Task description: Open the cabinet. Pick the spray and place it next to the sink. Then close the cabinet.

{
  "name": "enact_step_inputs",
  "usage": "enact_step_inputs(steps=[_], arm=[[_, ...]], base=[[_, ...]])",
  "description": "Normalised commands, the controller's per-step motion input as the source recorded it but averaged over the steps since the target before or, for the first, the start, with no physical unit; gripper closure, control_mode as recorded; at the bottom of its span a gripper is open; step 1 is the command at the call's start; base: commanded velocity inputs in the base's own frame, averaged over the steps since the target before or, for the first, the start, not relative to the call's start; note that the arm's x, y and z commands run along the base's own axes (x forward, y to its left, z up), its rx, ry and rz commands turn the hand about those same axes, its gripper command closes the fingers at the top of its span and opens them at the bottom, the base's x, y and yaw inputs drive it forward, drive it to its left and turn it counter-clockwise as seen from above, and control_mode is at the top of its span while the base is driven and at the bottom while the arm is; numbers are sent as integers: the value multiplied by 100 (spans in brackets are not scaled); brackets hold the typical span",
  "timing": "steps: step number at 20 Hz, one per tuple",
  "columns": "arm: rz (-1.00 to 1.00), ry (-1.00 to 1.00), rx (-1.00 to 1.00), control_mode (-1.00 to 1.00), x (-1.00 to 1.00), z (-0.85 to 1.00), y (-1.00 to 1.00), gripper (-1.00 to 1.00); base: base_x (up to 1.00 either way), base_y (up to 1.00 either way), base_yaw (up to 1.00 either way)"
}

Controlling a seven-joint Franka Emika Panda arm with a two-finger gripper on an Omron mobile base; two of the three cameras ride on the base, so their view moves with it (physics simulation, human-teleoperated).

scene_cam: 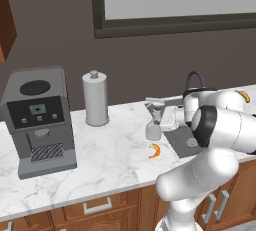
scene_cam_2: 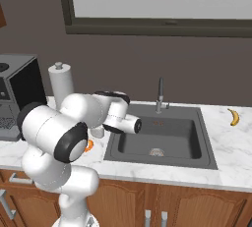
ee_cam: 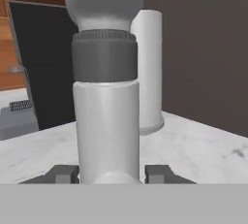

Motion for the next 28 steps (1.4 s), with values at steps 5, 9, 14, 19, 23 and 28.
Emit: enact_step_inputs(steps=[5, 9, 14, 19, 23, 28], arm=[[0, 0, 0, -100, -15, -31, 0, 100], [0, 0, 0, -100, -13, -22, 0, -100], [0, 0, 0, -100, -8, -13, 0, -100], [0, 0, 0, -100, -8, -2, 0, -100], [0, 0, 0, -100, -6, 0, 0, -100], [0, 2, 1, -100, -2, 0, -6, -100]], base=[[0, 0, 0], [0, 0, 0], [0, 0, 0], [0, 0, 0], [0, 0, 0], [0, 0, 0]])
